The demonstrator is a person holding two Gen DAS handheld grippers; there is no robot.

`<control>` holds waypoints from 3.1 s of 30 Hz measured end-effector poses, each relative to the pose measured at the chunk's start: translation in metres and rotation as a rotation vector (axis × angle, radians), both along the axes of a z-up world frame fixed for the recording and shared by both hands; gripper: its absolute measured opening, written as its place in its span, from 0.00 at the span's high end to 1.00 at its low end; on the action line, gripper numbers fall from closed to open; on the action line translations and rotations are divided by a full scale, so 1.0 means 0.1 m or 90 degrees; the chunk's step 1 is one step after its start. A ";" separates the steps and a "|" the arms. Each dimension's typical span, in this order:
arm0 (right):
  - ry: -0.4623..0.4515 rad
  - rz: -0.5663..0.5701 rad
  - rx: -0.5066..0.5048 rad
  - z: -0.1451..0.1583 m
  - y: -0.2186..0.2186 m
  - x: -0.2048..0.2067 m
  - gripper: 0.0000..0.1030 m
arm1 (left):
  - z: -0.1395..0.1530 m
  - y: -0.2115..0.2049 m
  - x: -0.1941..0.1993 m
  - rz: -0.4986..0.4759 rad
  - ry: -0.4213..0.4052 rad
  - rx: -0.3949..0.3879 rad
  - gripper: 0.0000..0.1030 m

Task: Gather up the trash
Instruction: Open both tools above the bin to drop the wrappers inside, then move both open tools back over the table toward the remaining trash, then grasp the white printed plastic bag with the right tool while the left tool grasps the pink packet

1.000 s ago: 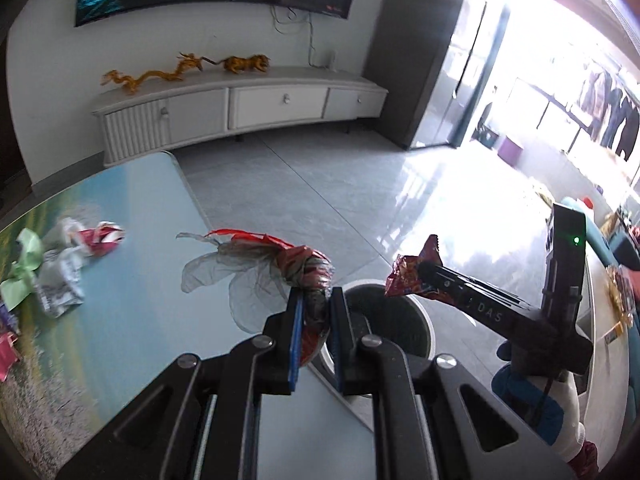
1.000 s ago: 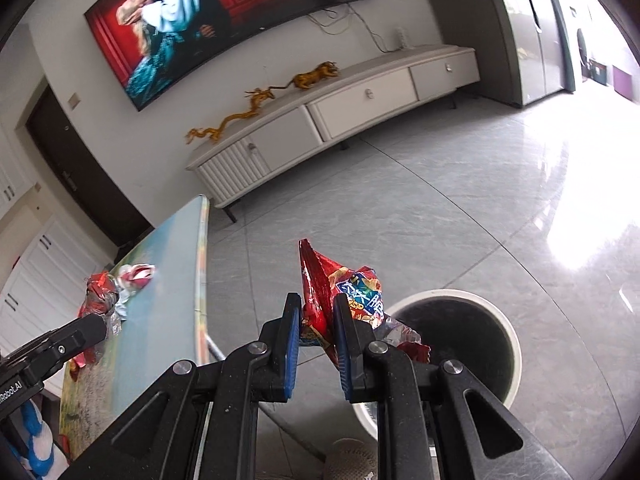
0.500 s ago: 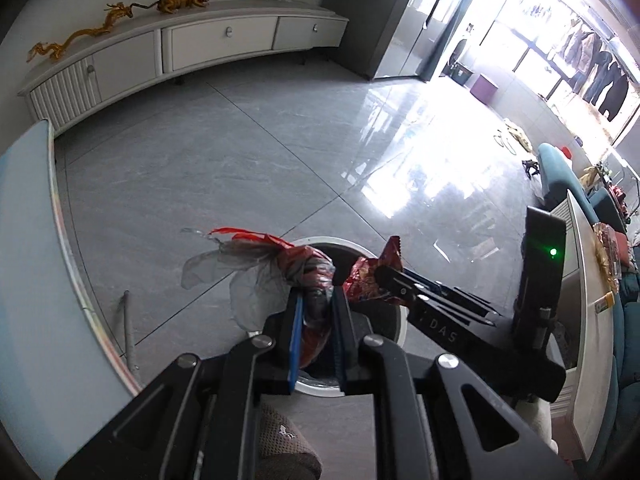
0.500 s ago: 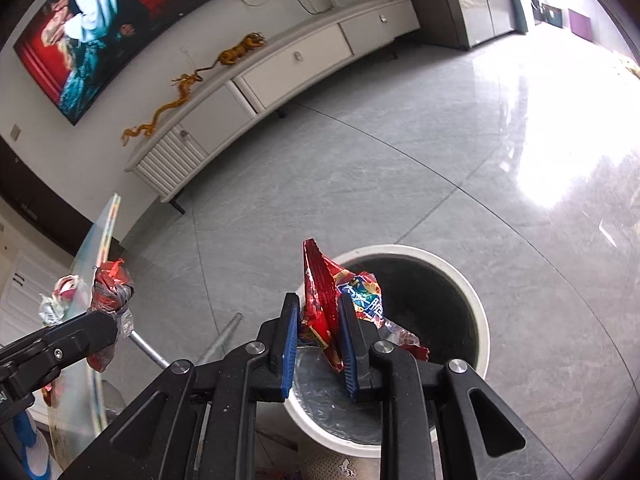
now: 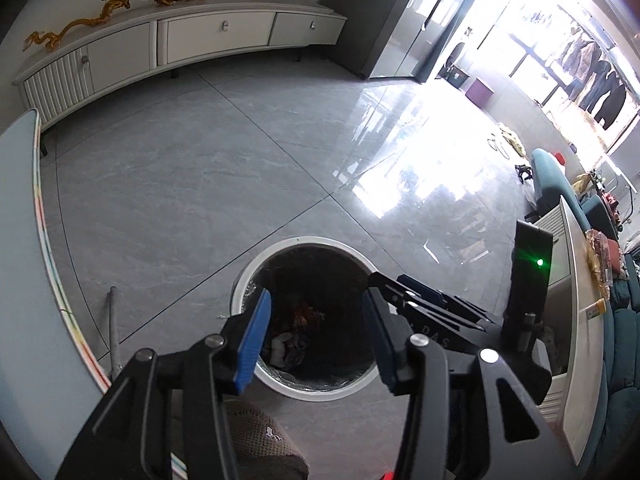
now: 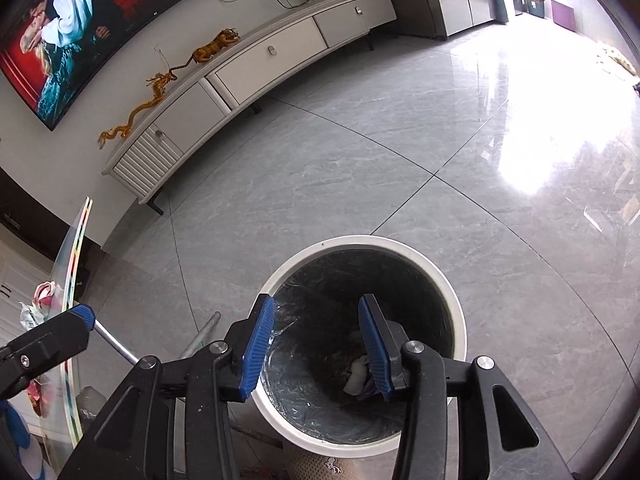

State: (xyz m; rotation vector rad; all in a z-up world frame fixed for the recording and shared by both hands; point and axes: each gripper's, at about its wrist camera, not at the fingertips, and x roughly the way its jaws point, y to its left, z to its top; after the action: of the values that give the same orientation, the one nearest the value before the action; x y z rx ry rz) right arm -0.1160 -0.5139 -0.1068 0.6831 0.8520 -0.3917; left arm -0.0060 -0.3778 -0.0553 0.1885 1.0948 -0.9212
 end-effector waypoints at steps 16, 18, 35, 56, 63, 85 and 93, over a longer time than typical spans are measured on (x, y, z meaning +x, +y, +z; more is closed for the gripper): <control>-0.065 0.015 -0.044 0.68 0.27 -0.02 0.55 | 0.66 1.19 -0.02 0.137 -0.134 -0.035 0.49; -0.073 0.022 -0.054 0.78 0.36 0.01 0.54 | 0.74 1.39 -0.03 0.165 -0.148 -0.044 0.42; -0.100 0.119 -0.118 1.36 1.18 0.27 0.51 | 1.14 2.70 -0.06 0.319 -0.188 -0.125 0.41; -0.214 0.276 -0.164 2.26 2.13 0.78 0.51 | 2.01 3.35 -0.08 0.354 -0.335 -0.066 0.41; -0.253 0.317 -0.177 2.60 2.31 0.98 0.51 | 2.13 3.60 0.07 0.412 -0.328 -0.073 0.41; -0.156 0.421 -0.115 1.38 2.82 2.47 0.51 | 0.81 4.49 0.98 0.623 -0.138 -0.009 0.41; -0.123 0.437 -0.056 0.88 2.94 2.90 0.51 | 0.39 4.55 1.15 0.656 -0.091 0.006 0.41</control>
State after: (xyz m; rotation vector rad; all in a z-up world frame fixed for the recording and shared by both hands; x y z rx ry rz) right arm 0.1737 -0.2198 -0.0186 0.3067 0.8247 0.2502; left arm 0.1089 0.0772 -0.0166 -0.2887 0.8877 0.0246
